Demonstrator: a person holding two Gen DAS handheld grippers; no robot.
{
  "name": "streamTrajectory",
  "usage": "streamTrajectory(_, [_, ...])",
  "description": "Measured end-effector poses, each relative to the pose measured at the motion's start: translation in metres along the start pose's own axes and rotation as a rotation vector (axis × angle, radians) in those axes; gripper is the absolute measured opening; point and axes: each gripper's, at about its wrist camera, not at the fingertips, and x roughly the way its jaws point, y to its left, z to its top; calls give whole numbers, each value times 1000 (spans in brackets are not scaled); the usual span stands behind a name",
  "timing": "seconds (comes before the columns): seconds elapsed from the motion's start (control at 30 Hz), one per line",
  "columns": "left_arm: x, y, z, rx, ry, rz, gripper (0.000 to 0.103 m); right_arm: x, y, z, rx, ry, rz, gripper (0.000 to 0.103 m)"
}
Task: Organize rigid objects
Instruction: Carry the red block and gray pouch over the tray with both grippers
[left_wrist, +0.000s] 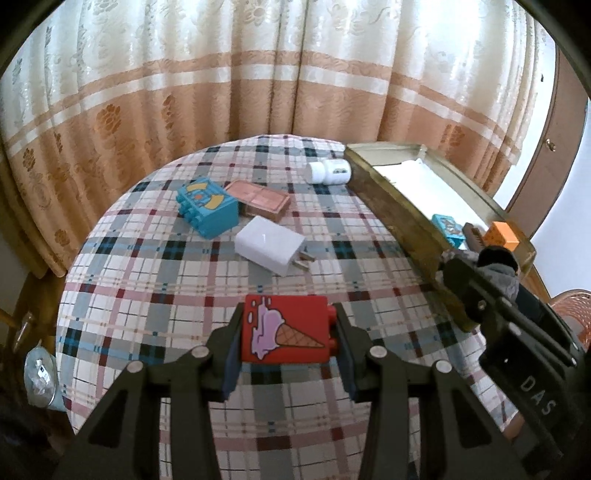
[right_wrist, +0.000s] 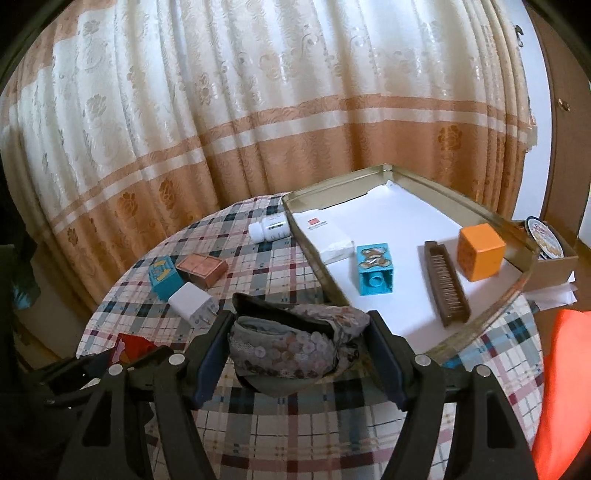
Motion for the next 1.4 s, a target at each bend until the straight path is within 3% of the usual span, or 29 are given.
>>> streamTrajectory(1.4, [-18, -73, -1, 116, -3, -104, 43, -40, -90, 22, 131, -79, -100, 73])
